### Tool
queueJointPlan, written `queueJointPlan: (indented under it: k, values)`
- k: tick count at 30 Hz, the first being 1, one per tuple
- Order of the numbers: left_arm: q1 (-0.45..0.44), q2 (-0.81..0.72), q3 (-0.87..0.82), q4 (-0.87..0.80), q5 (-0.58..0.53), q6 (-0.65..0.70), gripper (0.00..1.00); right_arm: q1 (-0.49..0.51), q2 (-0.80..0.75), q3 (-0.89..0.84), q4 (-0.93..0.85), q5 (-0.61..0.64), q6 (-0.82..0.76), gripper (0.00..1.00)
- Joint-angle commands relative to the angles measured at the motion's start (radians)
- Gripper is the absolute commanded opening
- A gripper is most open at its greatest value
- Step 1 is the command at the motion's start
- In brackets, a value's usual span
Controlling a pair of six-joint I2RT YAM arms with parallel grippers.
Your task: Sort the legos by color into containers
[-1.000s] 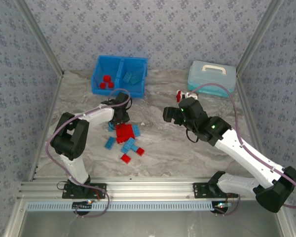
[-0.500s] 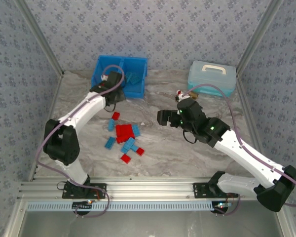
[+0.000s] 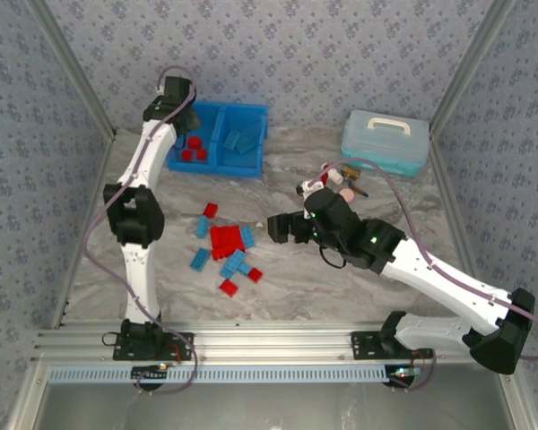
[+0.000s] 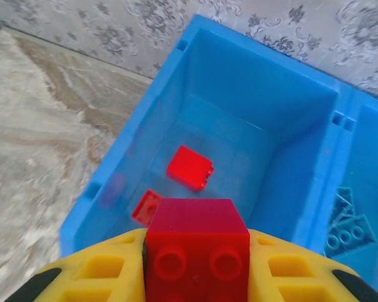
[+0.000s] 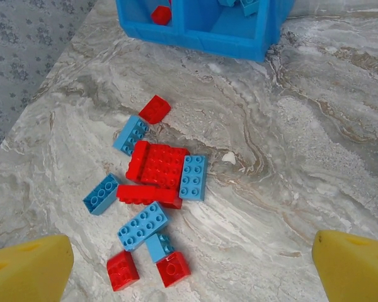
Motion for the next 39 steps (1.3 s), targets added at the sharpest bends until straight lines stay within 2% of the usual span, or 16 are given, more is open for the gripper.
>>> queueJointPlan:
  k: [1, 4, 11, 18, 20, 25, 30, 34, 39]
  values:
    - [0.001, 0.125, 0.192, -0.132, 0.062, 0.061, 0.28, 0.016, -0.003, 0.043, -0.051, 0.057, 0.027, 1.0]
    - [0.0, 0.171, 0.239, -0.106, 0.086, 0.07, 0.33, 0.028, -0.007, 0.049, -0.064, 0.071, 0.033, 1.0]
    - [0.003, 0.154, 0.239, -0.072, 0.134, 0.055, 0.55, 0.051, -0.004, 0.064, -0.072, 0.1, 0.045, 1.0]
    - [0.003, -0.022, 0.19, -0.11, 0.179, 0.029, 0.57, 0.061, 0.012, 0.077, -0.071, 0.115, 0.045, 1.0]
    - [-0.004, -0.132, 0.075, -0.095, 0.192, 0.004, 0.57, 0.063, 0.017, 0.076, -0.068, 0.122, 0.045, 1.0]
    - [-0.045, -0.532, -0.512, 0.119, 0.208, -0.006, 0.57, 0.062, 0.034, 0.07, -0.049, 0.127, 0.04, 1.0]
    - [-0.085, -0.828, -0.941, 0.212, 0.285, 0.042, 0.57, 0.059, 0.061, 0.07, -0.04, 0.118, 0.02, 1.0]
    - [-0.137, -0.953, -1.175, 0.186, 0.271, 0.067, 0.59, 0.055, 0.08, 0.07, -0.032, 0.106, 0.014, 1.0]
    - [-0.16, -0.981, -1.394, 0.229, 0.276, 0.044, 0.61, 0.053, 0.1, 0.071, -0.019, 0.09, 0.012, 1.0]
